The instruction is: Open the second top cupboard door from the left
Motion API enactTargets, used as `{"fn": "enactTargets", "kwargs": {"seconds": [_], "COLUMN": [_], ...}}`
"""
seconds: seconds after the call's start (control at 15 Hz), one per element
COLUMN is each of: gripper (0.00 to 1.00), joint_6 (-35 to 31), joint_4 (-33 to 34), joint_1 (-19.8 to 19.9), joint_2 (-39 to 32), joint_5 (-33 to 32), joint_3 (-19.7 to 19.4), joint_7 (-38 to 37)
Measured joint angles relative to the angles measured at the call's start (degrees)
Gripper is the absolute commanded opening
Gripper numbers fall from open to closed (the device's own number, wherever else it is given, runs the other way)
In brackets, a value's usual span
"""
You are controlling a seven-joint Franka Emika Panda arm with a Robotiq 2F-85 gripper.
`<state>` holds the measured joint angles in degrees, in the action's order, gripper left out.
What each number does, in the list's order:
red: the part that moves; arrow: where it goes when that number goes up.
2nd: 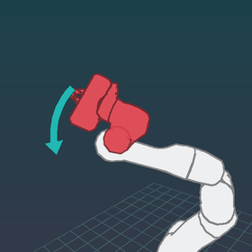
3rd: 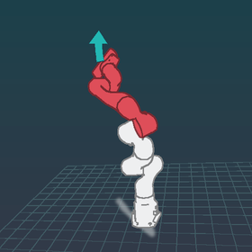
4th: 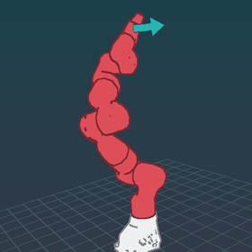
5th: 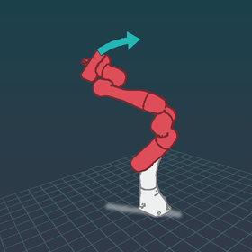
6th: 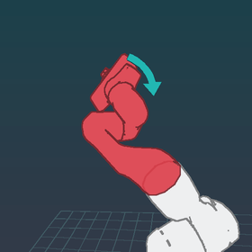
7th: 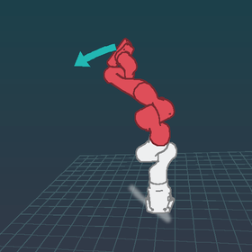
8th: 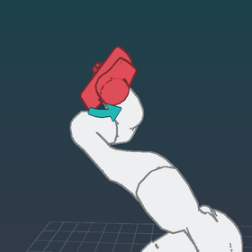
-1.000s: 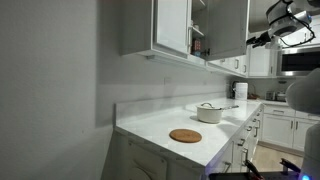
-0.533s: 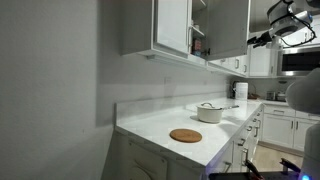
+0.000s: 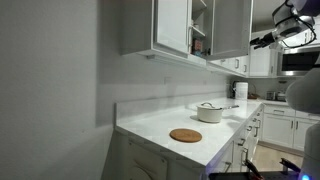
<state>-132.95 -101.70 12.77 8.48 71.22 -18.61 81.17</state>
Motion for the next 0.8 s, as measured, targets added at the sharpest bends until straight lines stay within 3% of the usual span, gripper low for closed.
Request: {"fn": "enactTargets", "kwargs": {"seconds": [0.8], "gripper": [1.00], "joint_6": [0.34], "joint_4": [0.35], "joint_1": [0.11], "joint_2": [-0.11], "joint_5": [-0.77], "joint_3": [0.20], "joint_7": [-0.21]}}
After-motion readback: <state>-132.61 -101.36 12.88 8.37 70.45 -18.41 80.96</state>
